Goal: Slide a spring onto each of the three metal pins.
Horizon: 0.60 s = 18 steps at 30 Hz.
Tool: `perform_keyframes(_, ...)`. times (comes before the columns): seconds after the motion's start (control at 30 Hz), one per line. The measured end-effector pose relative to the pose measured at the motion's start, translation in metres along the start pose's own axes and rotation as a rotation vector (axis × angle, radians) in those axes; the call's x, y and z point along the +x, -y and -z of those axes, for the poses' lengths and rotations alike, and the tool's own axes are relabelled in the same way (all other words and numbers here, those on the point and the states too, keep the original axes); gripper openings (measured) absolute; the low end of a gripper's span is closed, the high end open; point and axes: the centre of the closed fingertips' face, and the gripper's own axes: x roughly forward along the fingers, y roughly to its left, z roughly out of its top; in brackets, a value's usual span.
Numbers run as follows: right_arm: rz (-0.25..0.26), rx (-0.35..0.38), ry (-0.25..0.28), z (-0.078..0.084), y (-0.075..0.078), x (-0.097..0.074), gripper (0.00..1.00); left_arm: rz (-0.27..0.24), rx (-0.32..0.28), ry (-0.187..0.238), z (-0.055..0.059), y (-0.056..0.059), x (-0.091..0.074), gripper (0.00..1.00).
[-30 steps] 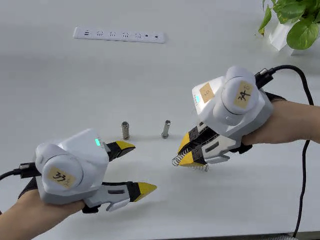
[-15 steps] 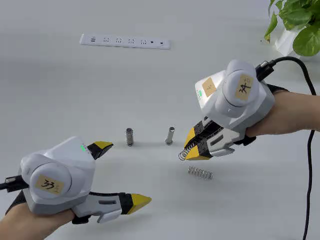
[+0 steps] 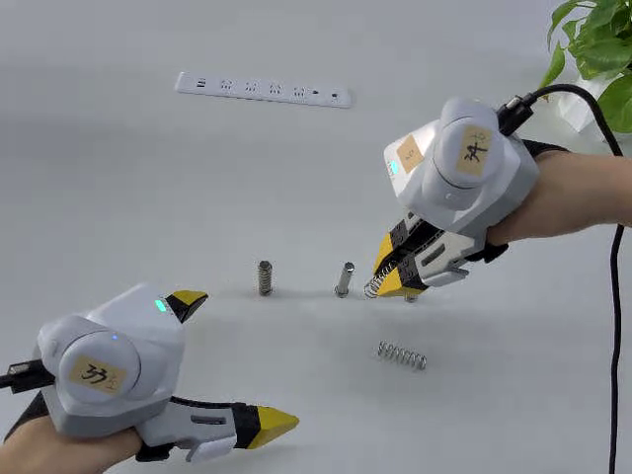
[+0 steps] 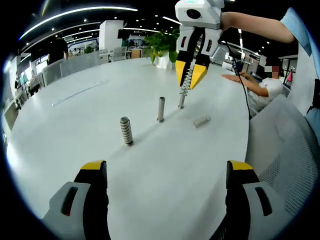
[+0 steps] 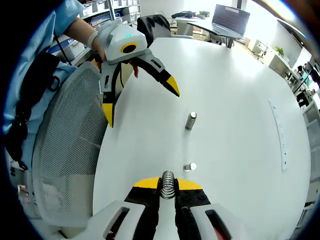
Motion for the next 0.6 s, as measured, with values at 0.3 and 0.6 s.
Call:
perform_keyframes(0.3,0.010,-0.050,-0.061,-0.003,0.022,-0.007,0.07,-0.008,-0.011,0.014,-0.002,-0.002,0.000,0.98)
perform_keyframes(0.6,0.000,-0.100,-0.117,-0.006,0.035,-0.004,0.07,-0.006,-0.017,0.018,0.001,0.000,0.000,0.97)
